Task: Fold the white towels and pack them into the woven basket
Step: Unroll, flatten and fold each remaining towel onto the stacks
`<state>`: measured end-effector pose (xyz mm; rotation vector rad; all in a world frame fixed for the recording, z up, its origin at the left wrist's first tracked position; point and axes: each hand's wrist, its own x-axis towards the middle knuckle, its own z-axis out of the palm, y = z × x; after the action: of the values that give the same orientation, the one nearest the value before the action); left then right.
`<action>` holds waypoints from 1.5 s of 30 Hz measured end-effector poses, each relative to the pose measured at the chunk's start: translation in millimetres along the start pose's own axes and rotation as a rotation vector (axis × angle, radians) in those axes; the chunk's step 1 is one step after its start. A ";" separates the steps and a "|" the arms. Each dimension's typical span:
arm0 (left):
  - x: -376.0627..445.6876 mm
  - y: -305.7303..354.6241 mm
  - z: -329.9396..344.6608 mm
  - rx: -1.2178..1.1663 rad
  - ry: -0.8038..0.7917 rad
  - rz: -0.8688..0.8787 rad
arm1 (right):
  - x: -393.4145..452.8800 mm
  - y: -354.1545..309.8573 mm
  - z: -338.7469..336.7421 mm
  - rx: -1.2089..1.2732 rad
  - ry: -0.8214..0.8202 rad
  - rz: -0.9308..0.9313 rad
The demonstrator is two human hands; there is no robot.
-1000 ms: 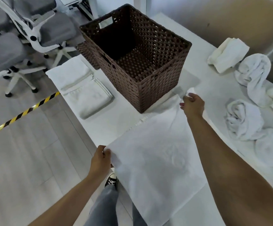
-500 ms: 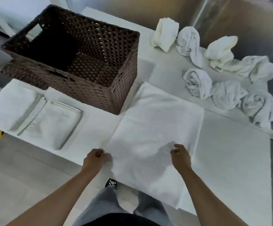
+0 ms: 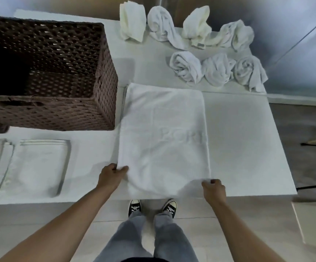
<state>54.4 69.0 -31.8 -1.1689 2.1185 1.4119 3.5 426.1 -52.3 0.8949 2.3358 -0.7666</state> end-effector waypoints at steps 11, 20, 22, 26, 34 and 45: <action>-31.0 -21.1 8.3 0.014 -0.012 0.030 | -16.6 23.1 -1.5 0.208 0.033 -0.109; -75.7 -52.5 24.8 -0.221 -0.011 -0.086 | -29.7 71.9 -4.3 0.396 -0.012 -0.206; -85.8 -62.7 25.5 -0.200 -0.029 -0.078 | -37.6 83.1 -2.9 0.429 -0.019 -0.212; -112.0 -80.6 28.7 -0.221 -0.077 -0.063 | -55.4 104.8 -6.4 0.503 -0.026 -0.180; -163.0 -71.0 30.2 -0.460 0.161 0.044 | -74.2 90.3 -39.0 0.795 0.038 -0.167; -131.1 10.9 -23.7 -1.068 0.073 -0.072 | -57.7 -29.4 -105.3 1.131 -0.123 -0.285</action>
<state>128.7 108.3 72.0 -1.5903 1.2512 2.5904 -7.7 452.9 67.9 0.8554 1.8149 -2.2810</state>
